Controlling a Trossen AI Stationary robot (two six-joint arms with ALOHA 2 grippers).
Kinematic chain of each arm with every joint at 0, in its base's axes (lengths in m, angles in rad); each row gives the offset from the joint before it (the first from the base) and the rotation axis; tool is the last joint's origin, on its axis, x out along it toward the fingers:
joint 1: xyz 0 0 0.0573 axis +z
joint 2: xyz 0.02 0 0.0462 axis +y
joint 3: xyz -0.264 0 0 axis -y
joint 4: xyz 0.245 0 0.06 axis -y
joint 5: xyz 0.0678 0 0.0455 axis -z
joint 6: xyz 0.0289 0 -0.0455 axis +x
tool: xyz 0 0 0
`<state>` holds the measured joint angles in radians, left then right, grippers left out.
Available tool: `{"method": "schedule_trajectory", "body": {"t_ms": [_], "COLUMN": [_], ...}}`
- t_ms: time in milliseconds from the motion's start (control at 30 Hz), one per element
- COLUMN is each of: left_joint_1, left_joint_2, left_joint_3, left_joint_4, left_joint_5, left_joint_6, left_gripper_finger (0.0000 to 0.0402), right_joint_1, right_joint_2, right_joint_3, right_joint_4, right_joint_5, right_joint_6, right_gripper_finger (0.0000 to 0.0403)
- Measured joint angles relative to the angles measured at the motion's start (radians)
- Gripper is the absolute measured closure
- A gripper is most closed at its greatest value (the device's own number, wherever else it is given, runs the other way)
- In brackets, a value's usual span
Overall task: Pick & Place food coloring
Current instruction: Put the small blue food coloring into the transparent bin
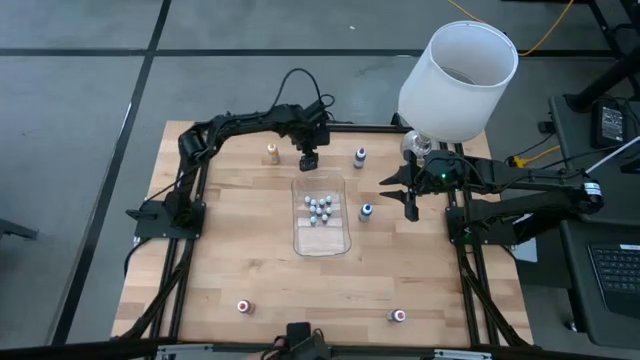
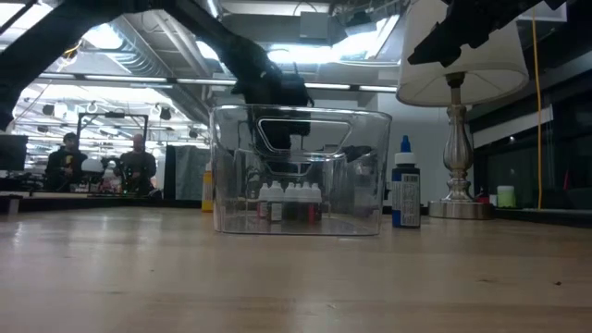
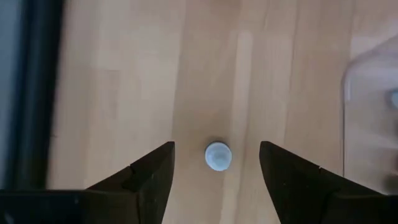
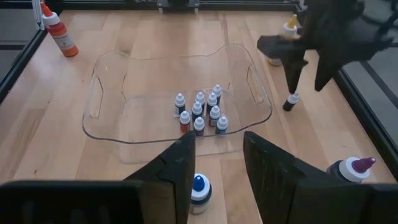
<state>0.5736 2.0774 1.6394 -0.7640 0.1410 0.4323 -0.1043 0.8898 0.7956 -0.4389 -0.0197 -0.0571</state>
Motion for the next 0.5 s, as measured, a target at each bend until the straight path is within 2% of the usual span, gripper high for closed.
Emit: {"method": "schedule_trajectory", "body": {"t_ms": [200, 500], "left_joint_1": [0.009, 0.02], "left_joint_2": [0.048, 0.051], "left_joint_3": [0.0, 0.0], "left_joint_4": [-0.011, -0.003], "left_joint_5": [-0.008, -0.009], "left_joint_6": [-0.011, -0.027], "left_gripper_finger": [0.0171, 0.0182], "right_joint_1": [0.0, 0.0], "right_joint_2": [0.0, 0.0], "right_joint_3": [0.0, 0.0], "right_joint_4": [0.0, 0.0], "right_joint_5": [0.0, 0.0], "right_joint_6": [0.0, -0.002], "right_gripper_finger": [0.0265, 0.0265]}}
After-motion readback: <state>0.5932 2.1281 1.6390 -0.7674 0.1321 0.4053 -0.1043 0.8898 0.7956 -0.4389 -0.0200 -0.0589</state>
